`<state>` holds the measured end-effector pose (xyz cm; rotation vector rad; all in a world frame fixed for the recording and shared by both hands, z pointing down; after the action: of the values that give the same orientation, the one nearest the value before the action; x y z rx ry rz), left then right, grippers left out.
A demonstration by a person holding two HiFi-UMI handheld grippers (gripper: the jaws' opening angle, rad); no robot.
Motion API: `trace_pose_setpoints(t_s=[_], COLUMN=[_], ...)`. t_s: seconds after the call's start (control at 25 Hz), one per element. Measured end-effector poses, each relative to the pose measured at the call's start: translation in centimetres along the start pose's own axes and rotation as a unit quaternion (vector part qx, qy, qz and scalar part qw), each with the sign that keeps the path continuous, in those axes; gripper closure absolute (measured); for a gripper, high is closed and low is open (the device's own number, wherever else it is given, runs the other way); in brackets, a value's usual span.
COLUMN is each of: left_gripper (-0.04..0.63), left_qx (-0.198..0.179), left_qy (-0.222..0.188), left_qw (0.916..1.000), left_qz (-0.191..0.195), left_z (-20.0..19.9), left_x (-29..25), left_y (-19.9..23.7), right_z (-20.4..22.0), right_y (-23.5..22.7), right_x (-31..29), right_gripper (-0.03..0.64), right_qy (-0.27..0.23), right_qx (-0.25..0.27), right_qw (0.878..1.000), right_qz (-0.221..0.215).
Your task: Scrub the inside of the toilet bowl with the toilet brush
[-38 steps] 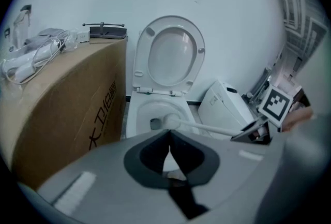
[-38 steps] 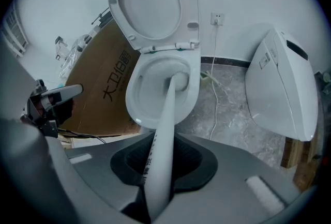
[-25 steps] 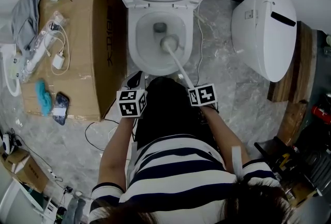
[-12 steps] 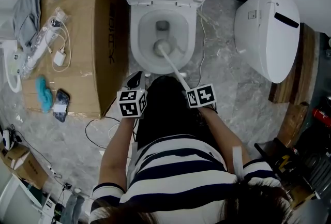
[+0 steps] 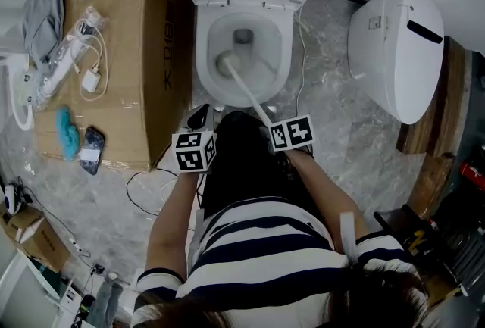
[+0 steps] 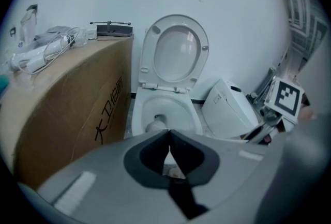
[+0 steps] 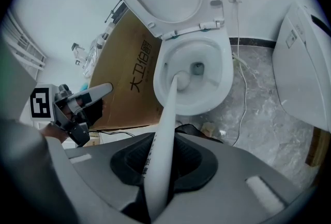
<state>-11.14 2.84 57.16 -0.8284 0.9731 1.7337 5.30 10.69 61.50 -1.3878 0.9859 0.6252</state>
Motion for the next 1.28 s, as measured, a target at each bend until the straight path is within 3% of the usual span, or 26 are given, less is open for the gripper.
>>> trace_pose_setpoints(t_s=[0.72,0.96,1.28], left_gripper=[0.595,0.595,0.595], left_qx=[-0.008,-0.006,-0.017], left_qy=[0.001,-0.004,-0.007], left_qw=[1.0000,1.0000,0.9998], left_qz=[-0.001,-0.005,-0.006], left_z=[-0.2,-0.7,-1.2], left_x=[-0.1,-0.1,-0.3], left_y=[0.1,0.5,0.2], right_z=[-5.2,-5.6,-7.7], right_y=[-1.4,-1.2,-1.7], right_x=[-0.9,0.3,1.2], right_gripper=[0.532,0.532,0.532], right_qy=[-0.027,-0.048,-0.048], right_qx=[0.029,0.090,0.140], right_qw=[0.998,0.991,0.982], right_qz=[0.039,0.088,0.115])
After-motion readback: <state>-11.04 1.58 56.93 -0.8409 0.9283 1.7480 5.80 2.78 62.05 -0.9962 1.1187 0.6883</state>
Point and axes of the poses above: the fingertips, and each gripper's own axes: x backward along the fingers, y to its left, z out of its underside, the point moved 1 cm from there along x, backward along the fingers, and after that the axes turned 6 degrees about y, right-handed, at the moved point
